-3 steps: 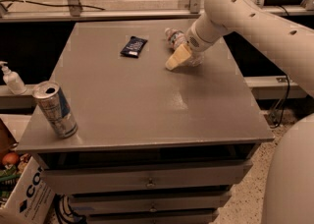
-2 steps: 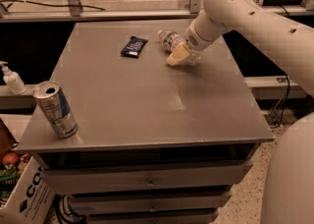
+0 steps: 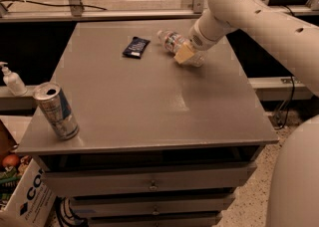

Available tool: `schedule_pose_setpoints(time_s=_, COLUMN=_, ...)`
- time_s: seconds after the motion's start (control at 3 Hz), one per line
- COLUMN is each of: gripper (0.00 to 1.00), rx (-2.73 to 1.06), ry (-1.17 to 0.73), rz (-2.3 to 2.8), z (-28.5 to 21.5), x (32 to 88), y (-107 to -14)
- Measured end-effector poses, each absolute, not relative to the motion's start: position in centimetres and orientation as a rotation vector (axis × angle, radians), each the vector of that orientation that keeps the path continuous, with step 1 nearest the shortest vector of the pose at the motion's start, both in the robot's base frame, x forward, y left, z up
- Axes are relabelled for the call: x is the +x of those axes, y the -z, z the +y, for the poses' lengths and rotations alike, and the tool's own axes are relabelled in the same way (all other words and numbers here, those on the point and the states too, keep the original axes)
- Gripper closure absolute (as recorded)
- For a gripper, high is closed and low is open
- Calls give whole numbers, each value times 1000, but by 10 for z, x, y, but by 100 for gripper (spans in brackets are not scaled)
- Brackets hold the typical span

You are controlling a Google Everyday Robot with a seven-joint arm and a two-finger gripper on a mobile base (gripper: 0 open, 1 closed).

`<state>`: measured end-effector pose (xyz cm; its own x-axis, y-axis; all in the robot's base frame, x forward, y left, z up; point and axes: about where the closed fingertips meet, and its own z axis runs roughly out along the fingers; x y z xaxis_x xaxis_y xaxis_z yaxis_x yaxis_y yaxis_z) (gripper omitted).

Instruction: Pick water bottle

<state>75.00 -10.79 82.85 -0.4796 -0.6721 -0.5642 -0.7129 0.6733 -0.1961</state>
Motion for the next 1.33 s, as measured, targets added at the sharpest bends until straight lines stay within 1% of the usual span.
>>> schedule_pose_setpoints(time_s=0.33, gripper=100, rx=-1079, ry=-231, rz=2147, z=-94, x=733, y=-869)
schedule_pose_setpoints(time_s=1.0, gripper=100, rx=-1169, ry=-438, rz=1855, z=-62, x=680, y=-959)
schedule_pose_setpoints(time_s=1.33, gripper=100, rx=-1169, ry=-438, rz=1856, z=-63, x=680, y=-959)
